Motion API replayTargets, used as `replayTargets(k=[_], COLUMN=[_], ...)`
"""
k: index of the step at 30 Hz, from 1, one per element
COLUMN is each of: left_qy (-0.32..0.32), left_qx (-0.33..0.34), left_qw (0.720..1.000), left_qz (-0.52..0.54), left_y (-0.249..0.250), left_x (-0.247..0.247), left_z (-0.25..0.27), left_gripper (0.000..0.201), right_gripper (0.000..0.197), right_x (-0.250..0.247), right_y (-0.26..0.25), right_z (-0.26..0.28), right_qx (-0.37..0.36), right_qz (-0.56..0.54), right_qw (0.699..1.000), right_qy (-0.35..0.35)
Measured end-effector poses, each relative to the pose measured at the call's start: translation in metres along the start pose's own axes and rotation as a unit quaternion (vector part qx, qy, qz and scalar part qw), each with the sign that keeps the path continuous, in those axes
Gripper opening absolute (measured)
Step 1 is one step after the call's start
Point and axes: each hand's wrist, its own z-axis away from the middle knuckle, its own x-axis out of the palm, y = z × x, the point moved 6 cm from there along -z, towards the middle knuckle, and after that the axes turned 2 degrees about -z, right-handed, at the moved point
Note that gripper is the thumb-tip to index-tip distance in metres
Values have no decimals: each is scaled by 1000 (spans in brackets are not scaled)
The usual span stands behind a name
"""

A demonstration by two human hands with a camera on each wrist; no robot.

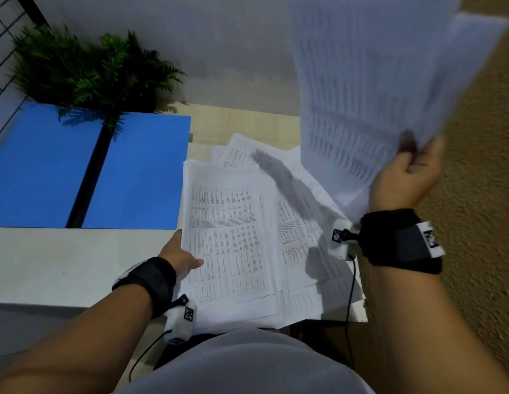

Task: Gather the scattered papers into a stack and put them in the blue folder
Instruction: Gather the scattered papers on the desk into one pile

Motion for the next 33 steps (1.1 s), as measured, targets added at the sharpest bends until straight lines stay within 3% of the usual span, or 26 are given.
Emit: replayTargets(k=[2, 4, 7, 10, 11, 12, 14, 17, 20, 21, 23, 25, 27, 29, 33], left_qy=[-3, 6, 14, 20, 13, 1, -33, -3, 11, 12, 22, 26, 21, 31, 28], left_qx=[-5, -2, -14, -54, -64, -70, -74, -25, 21, 18, 10, 7, 12, 21, 26], left_qw=[1000, 1000, 998, 997, 997, 995, 991, 998, 1000, 1000, 999, 999, 997, 995, 992], left_qz=[8, 19, 61, 45, 49, 69, 102, 62, 4, 10, 24, 43, 72, 87, 122], left_y=[-2, -4, 1, 5, 7, 8, 4, 1, -8, -10, -7, -4, 0, 1, 7], left_x=[1, 0, 2, 1, 2, 5, 11, 5, 1, 1, 1, 2, 3, 4, 19], left_z=[-1, 0, 8, 7, 9, 11, 13, 12, -5, -8, -4, -1, 0, -4, 0], left_gripper=[84, 77, 68, 106, 110, 112, 115, 100, 71, 68, 65, 61, 58, 58, 56], right_gripper=[20, 21, 31, 10, 19, 31, 46, 41, 39, 41, 52, 53, 29, 9, 12], right_x=[-3, 6, 42, 64, 68, 71, 75, 77, 60, 44, 11, -7, -16, -20, -21], right_y=[-22, -20, 23, 79, 96, 109, 122, 137, 152, 160, 176, 191, 196, 194, 194], right_z=[-12, -14, 27, 101, 126, 148, 179, 202, 176, 161, 138, 135, 136, 133, 141], right_qx=[-28, 15, 197, 364, 422, 437, 396, 391, 355, 342, 343, 393, 414, 378, 378], right_qz=[-58, -102, -78, 0, 34, 75, 197, 233, 282, 344, 437, 395, 321, 330, 330], right_qw=[998, 995, 973, 914, 880, 854, 807, 765, 805, 806, 778, 772, 804, 828, 822], right_qy=[21, 4, -96, -179, -214, -273, -391, -455, -381, -338, -294, -307, -281, -251, -269])
